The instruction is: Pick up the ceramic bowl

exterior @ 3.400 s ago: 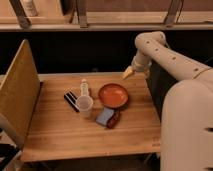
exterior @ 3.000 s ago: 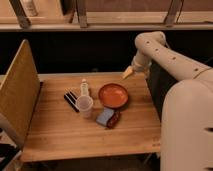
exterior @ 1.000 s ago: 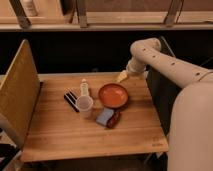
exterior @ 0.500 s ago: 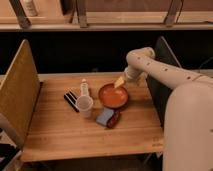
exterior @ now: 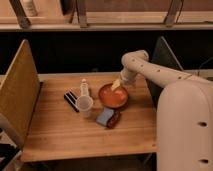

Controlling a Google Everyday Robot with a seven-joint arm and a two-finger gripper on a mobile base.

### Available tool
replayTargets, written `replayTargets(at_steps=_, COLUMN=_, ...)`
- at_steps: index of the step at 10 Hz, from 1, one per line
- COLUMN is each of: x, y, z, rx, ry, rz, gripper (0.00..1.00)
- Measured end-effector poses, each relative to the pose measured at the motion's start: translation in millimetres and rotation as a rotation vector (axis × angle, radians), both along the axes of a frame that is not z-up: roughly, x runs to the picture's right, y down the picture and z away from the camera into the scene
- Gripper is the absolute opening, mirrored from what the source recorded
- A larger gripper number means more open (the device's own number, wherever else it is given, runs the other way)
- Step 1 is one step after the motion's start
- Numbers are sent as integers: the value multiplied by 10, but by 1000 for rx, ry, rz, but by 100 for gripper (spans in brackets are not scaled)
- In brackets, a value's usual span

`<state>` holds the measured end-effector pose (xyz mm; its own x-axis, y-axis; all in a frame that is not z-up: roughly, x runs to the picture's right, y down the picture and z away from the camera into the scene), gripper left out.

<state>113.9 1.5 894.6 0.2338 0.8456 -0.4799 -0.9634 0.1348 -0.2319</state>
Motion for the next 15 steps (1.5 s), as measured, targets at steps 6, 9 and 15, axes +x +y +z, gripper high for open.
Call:
replayTargets(at_steps=6, x=168, y=176, z=479, rx=-20, ry=78, rz=36, gripper=80)
replayTargets(at_steps=9, x=86, y=439, z=730, rx=-86, ry=95, rz=45, gripper=80)
replayTargets(at_steps=15, x=-60, y=454, z=897, rx=-137, ry=-2, rz=70, gripper=23)
